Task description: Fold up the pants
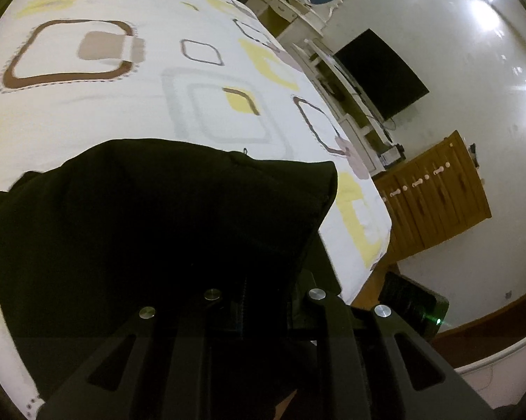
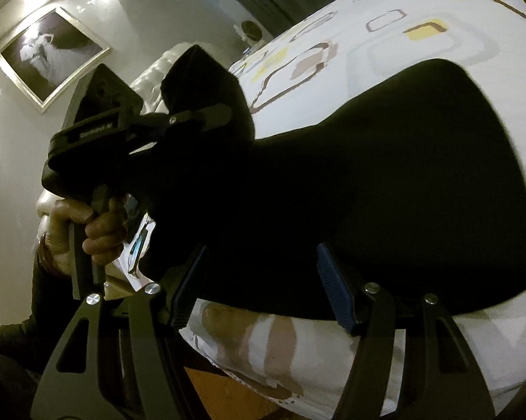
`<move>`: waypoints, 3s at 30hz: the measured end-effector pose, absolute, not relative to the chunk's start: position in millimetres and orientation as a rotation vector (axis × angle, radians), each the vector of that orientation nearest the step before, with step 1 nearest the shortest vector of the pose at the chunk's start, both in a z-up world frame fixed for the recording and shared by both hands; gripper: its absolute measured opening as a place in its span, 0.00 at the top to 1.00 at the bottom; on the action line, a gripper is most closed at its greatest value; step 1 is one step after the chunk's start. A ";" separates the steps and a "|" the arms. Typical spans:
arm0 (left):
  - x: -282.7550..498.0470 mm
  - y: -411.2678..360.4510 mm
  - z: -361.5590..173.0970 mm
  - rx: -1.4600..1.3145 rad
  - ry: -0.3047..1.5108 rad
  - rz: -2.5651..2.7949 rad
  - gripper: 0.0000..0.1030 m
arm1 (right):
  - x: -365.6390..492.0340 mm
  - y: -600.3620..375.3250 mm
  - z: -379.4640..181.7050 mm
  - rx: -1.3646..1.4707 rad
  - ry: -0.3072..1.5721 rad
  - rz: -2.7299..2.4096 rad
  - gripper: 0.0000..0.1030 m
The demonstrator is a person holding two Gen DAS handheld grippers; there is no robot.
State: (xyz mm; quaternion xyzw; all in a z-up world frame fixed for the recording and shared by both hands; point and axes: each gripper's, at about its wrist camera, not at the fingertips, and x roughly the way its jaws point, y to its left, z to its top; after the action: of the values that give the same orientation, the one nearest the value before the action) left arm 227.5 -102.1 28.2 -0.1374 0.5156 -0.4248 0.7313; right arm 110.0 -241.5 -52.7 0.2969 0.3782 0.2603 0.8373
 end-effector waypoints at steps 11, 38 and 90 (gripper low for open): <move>224.1 -170.7 21.4 -0.264 1.172 -0.975 0.85 | 82.2 -295.6 -45.0 0.722 0.722 0.504 0.38; 208.4 -205.8 39.4 -0.202 1.070 -0.950 0.39 | 62.9 -345.9 -26.1 0.691 0.654 0.334 0.37; 247.9 19.7 -72.2 -0.681 1.214 -0.867 0.31 | 166.5 -384.0 -87.7 0.872 0.992 0.537 0.22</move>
State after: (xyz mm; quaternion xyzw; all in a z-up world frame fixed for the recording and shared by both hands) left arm 247.9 19.7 -72.2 -0.3036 0.5414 -0.3864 0.6822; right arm 166.5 -384.0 -87.7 0.4000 0.4552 0.2464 0.7564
